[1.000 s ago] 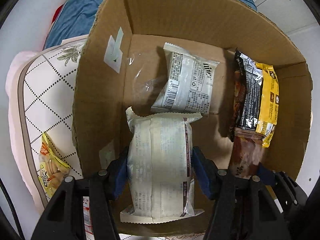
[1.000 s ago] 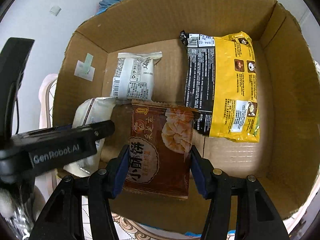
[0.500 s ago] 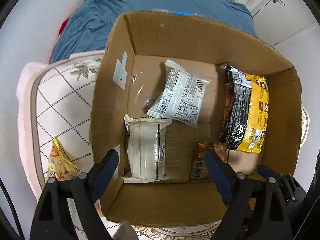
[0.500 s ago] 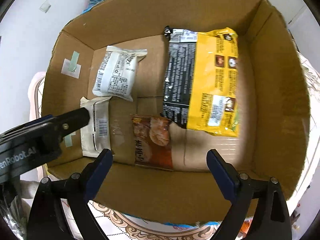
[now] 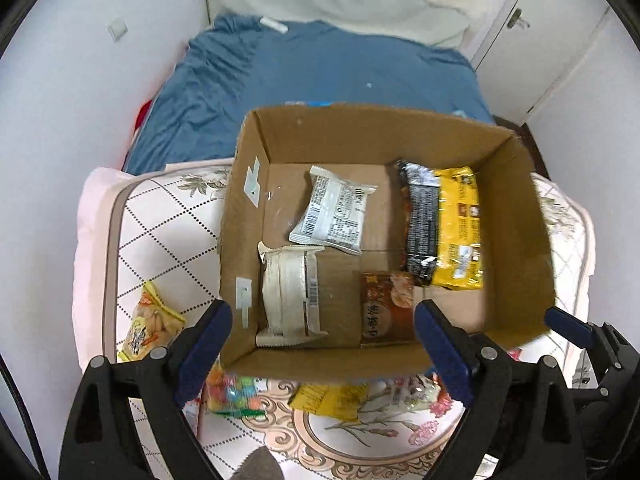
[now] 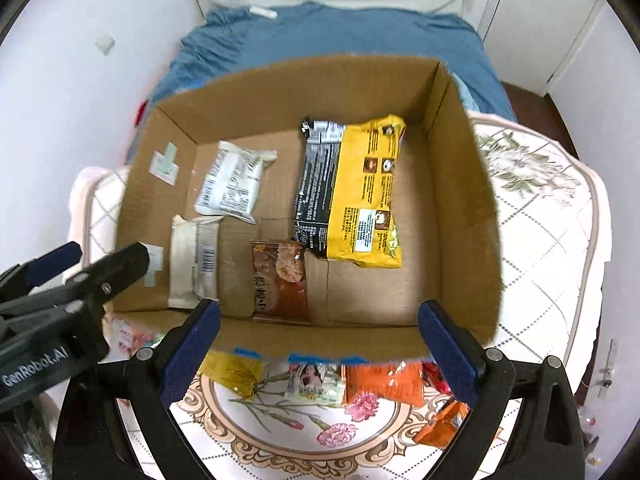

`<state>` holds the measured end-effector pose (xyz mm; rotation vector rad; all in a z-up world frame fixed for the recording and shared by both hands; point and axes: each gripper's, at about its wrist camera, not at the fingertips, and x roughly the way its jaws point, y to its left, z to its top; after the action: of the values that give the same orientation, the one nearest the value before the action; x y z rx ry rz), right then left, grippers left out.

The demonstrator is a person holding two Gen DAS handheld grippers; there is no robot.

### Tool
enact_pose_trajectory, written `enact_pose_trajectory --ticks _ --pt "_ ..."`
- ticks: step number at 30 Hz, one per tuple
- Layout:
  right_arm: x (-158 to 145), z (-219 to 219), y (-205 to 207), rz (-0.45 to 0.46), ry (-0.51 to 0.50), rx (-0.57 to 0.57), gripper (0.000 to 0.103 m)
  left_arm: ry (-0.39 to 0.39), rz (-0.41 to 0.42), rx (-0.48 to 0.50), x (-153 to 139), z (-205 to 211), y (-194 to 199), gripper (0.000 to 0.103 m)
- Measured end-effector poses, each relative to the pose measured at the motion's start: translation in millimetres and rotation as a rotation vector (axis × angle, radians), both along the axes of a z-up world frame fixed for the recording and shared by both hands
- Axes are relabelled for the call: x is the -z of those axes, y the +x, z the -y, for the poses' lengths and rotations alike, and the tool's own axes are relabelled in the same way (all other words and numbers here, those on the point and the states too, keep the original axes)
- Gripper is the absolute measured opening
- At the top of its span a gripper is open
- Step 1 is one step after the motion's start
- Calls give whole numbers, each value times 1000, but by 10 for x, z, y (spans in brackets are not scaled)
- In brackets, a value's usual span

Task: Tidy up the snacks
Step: 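Grasp the yellow chips bag with the left tool while the right tool grasps the orange packet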

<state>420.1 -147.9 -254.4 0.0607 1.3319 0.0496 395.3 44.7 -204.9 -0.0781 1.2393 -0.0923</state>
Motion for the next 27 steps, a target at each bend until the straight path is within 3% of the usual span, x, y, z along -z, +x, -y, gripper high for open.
enact_pose_trajectory --ticks 4,9,13,17,27 --pt "-213 67 -257 40 35 4 101 10 83 -6 -241 -7 -334 93" --pt "-275 316 -664 46 79 57 101 -6 105 -28 -248 -49 -774 93" --pt "-59 759 -984 -3 115 172 101 6 71 -37 -26 -28 -1090 93" --pt "320 1278 -1267 -81 116 313 101 -7 -14 -44 334 9 -1278 93" --pt "1045 1801 -1589 -217 22 438 101 71 -108 -21 926 179 -1293 93"
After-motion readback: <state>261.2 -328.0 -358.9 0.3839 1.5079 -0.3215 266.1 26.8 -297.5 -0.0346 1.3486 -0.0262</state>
